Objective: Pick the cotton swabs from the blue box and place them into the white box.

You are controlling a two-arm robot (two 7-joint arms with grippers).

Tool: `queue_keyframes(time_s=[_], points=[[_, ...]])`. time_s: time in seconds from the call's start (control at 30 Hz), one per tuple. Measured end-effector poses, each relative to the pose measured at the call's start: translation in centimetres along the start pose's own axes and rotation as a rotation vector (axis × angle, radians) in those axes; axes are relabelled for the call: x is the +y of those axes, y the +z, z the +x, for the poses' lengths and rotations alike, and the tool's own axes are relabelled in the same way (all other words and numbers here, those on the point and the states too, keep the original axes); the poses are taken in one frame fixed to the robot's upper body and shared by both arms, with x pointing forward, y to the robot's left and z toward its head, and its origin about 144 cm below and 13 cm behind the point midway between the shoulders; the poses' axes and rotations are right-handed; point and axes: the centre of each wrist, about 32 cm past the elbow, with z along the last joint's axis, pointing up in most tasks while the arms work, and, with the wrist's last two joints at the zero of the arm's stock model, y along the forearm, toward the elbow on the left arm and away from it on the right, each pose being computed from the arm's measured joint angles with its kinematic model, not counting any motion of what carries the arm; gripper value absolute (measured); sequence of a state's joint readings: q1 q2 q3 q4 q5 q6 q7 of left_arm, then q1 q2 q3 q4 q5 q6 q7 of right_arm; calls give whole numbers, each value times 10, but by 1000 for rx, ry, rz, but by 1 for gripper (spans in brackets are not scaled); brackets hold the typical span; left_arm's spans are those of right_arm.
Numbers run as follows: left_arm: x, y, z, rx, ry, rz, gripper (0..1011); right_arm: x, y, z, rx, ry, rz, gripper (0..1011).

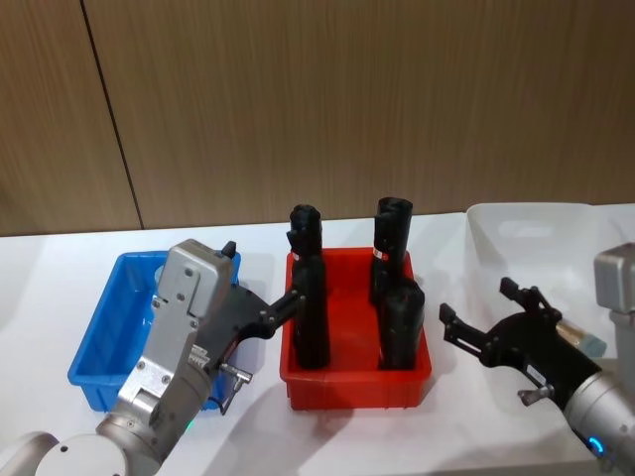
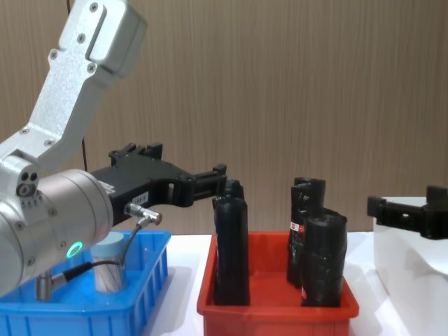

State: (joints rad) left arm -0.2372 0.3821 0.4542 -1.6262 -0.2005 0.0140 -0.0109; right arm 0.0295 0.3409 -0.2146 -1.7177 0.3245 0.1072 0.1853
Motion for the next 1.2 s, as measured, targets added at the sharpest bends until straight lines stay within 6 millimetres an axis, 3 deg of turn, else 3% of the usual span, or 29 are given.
queue_keyframes(time_s=[1.2], points=[[0,0,0,0,0,0,1004,54,-18,9,102,166,-98,1001]])
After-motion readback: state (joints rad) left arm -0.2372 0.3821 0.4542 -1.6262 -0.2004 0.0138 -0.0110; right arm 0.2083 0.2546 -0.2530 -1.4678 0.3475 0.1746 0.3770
